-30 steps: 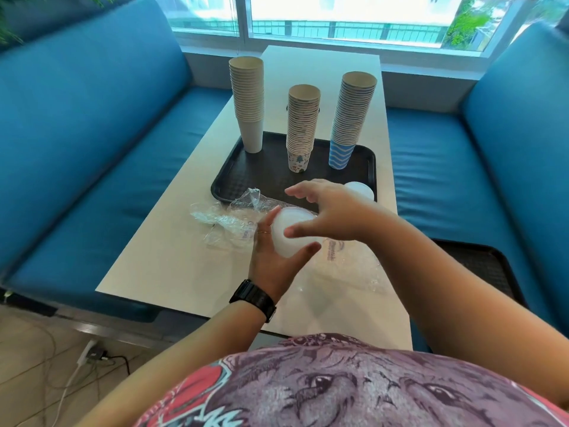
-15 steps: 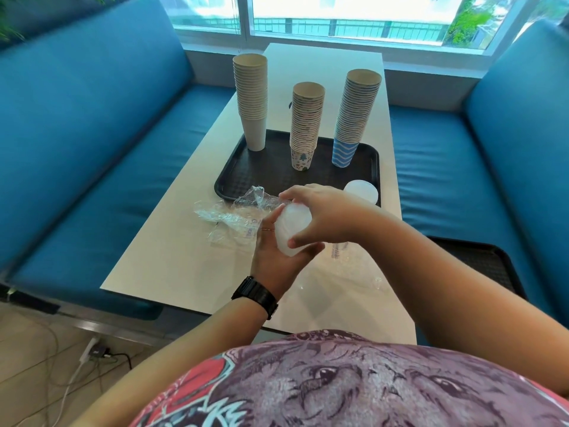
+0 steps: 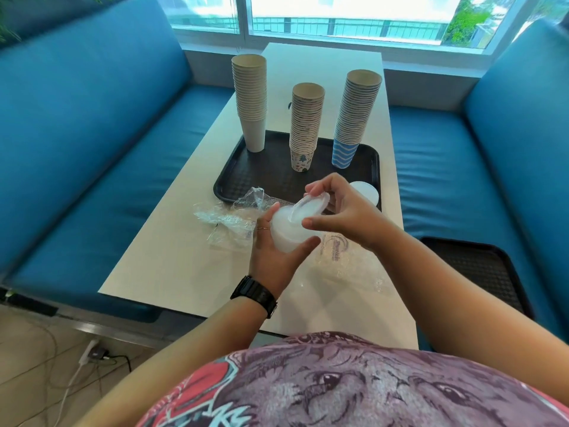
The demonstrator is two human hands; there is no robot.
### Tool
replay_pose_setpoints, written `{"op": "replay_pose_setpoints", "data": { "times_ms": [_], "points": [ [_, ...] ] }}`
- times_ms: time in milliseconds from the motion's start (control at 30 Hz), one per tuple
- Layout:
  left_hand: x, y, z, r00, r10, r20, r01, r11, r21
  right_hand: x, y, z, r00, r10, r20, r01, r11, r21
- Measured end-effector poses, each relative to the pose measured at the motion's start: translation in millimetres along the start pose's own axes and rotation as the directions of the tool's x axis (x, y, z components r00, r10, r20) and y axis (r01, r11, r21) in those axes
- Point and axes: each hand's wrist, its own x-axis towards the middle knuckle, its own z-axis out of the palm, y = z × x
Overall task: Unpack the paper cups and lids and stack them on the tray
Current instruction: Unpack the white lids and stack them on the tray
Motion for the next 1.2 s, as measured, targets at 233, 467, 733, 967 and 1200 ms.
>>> {"op": "replay_pose_setpoints", "data": {
  "times_ms": [233,467,733,967,1200],
  "points": [
    [3.0,-1.0,3.1,1.000,0.008,-0.001,-0.008,0.998,0.061,1.3,10.7,-13.2,0.985,0.109,0.134,-0.082,0.977,-0.195],
    [4.0,-4.5,7.5,1.000,0.003,-0.004,-0.003,0.998,0.061,15.2,4.3,-39.2,0.991,0.089,0.098,-0.042,0.916,-0.398],
    [3.7,-7.0,7.5,1.000,-0.001,-0.020,0.001,0.999,0.044,55.1,68.3,-97.4,0.945,0.165,-0.281,-0.305,0.751,-0.586],
    [6.2,-5.9,6.2,1.000,-0.016,-0.021,0.017,0.999,0.046,55.4,96.8,-90.8,0.942,0.225,-0.251,-0.329,0.775,-0.539],
    [9.6,-6.9,7.6,0.999,-0.039,-0.024,0.040,0.998,0.048,56.0,104.7,-86.7,0.941,0.229,-0.250,-0.333,0.761,-0.557]
  ]
}}
